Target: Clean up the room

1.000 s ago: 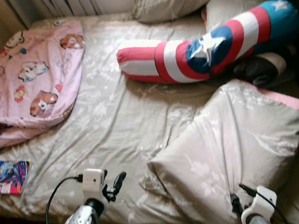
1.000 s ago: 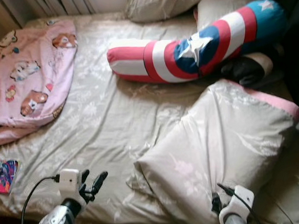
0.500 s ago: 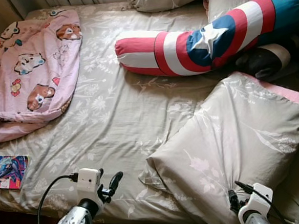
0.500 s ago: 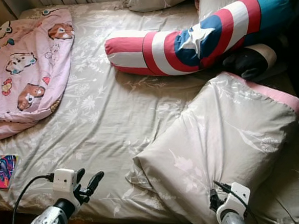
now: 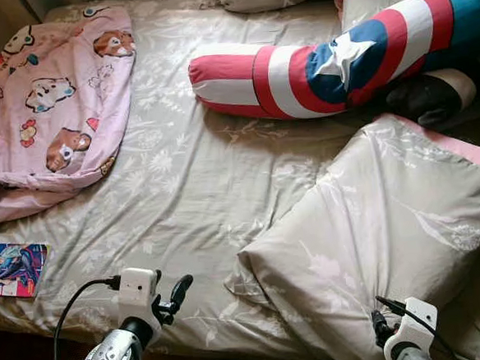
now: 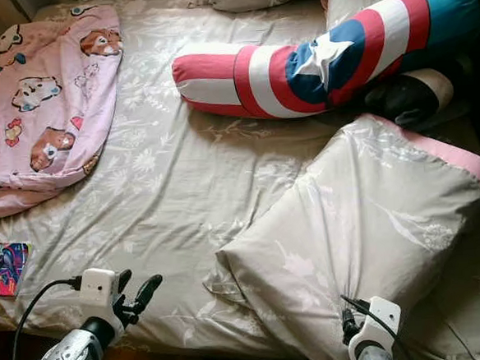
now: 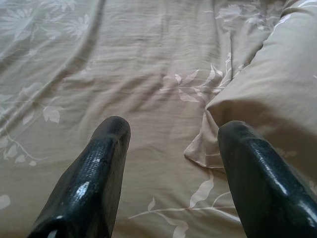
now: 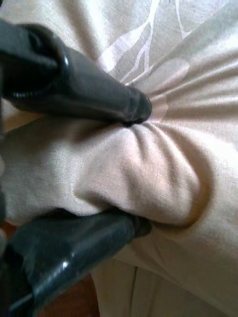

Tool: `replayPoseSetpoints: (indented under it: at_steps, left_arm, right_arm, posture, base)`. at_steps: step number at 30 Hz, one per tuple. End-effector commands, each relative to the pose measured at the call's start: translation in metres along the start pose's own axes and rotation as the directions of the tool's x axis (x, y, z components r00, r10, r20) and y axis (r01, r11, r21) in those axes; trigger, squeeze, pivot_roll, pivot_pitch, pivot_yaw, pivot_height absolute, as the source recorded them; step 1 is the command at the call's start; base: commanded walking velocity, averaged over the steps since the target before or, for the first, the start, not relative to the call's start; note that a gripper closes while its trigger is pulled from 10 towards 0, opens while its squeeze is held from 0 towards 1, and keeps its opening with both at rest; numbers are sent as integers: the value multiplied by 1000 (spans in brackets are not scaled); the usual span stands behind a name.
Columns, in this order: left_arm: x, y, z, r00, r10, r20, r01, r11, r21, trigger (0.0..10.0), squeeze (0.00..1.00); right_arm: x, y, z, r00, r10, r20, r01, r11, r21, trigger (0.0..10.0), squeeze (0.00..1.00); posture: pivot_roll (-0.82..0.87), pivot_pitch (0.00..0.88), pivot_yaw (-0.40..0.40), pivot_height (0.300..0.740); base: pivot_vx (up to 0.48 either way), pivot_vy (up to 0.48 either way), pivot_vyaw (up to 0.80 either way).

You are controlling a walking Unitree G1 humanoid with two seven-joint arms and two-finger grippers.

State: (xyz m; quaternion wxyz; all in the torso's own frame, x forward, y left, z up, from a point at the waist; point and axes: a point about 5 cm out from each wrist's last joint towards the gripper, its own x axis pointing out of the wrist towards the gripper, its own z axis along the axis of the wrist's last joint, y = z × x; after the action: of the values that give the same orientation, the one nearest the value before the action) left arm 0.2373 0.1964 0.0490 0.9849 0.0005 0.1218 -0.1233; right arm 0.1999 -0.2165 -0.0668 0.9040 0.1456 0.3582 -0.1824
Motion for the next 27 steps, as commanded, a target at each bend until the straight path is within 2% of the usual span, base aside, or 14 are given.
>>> replayPoseSetpoints:
  at_steps: [1,11,19,23,24,27]
  left_arm:
    - [-4,2,-7,999,21,-28,-21,1000,-16,10000,0]
    - [8,2,-11,999,20,-37,-21,999,-34,10000,0]
    - [22,3,-11,999,22,-36,-23,999,-44,10000,0]
    - [28,2,-13,999,16,-39,-18,999,-48,10000,0]
    - [33,0,-15,999,14,-45,-16,999,-52,10000,0]
    - [40,-4,-18,999,11,-46,-15,997,-73,10000,0]
  right_arm:
    - [-13,1,-50,980,1,-197,-6,1000,-24,0,0]
    - [-11,0,-41,989,-8,-145,9,1000,11,0,0]
    - [-9,1,-37,989,-5,-149,9,1000,26,0,0]
    - [-7,4,-31,991,-2,-136,3,1000,7,0,0]
    - [-5,6,-28,991,-1,-132,2,1000,5,0,0]
    - [-2,9,-20,994,10,-106,-8,1000,13,0,0]
  posture:
    - [165,306,111,720]
    - [135,235,92,720]
    - [107,178,86,720]
    - [89,144,84,720]
    - [76,101,77,720]
    - [64,65,71,720]
  base:
    - [0,0,0]
    - [0,0,0]
    - [0,0,0]
    - [0,0,0]
    - [0,0,0]
    - [0,0,0]
